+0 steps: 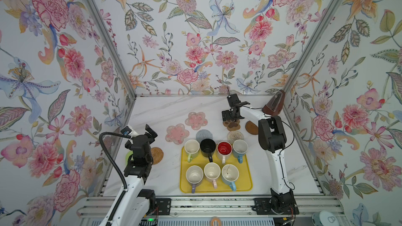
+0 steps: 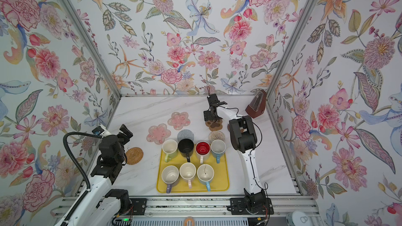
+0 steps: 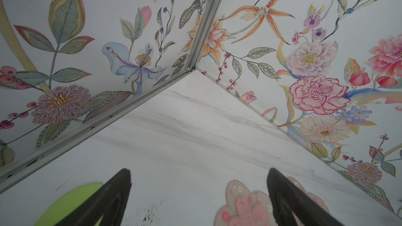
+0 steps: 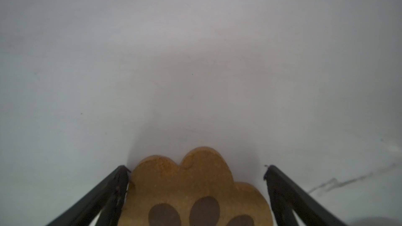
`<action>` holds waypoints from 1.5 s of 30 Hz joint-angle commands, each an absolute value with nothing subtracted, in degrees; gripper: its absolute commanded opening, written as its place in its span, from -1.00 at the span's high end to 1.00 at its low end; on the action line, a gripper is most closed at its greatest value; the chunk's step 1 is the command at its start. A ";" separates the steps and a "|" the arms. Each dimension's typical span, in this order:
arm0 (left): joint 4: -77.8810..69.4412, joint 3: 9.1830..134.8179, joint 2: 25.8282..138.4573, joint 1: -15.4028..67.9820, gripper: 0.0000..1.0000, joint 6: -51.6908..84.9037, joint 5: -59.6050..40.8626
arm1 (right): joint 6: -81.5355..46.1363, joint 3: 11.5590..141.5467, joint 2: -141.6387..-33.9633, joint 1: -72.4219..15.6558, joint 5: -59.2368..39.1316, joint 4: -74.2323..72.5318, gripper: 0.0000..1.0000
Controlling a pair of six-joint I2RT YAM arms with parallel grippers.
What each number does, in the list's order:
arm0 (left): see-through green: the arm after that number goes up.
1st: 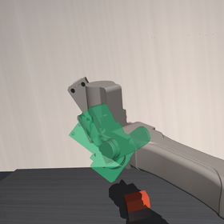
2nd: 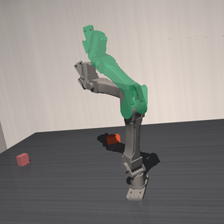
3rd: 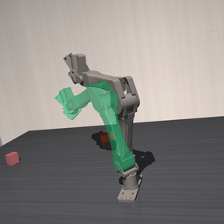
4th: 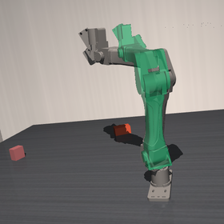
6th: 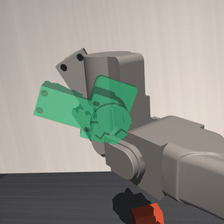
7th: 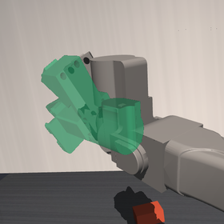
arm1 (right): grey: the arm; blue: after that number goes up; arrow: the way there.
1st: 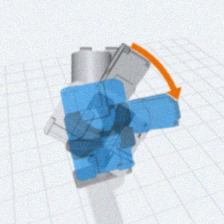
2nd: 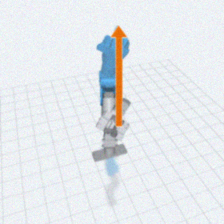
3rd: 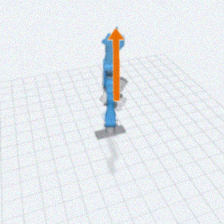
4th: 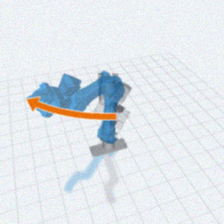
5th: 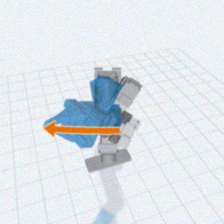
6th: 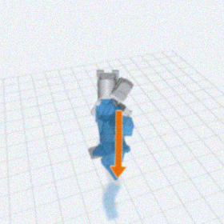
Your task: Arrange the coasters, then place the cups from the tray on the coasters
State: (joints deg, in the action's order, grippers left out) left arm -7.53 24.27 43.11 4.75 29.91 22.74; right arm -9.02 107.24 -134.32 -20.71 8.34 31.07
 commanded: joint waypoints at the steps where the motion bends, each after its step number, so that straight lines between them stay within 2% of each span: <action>1: -7.73 23.83 43.32 4.09 -0.98 30.50 22.65 | -9.66 104.88 -132.85 -20.20 8.75 33.09 -0.99; 16: -7.06 24.49 44.24 4.04 -0.98 30.24 20.93 | -10.03 102.22 -129.34 -18.51 8.36 31.73 -0.98; 25: -6.24 26.30 46.39 4.01 -0.98 28.61 17.78 | -12.20 98.92 -122.96 -17.66 5.13 29.00 -0.98; 31: -5.35 28.84 49.13 4.02 -0.98 25.63 14.30 | -14.75 88.98 -111.03 -17.01 4.21 24.65 -0.99; 39: -3.56 33.20 53.70 4.03 -0.97 24.05 11.82 | -23.47 61.41 -90.06 -13.51 -2.86 14.11 -0.97; 45: -3.25 37.20 57.56 4.03 -0.97 25.14 11.15 | -25.92 51.53 -86.20 -12.74 -7.18 11.80 -0.79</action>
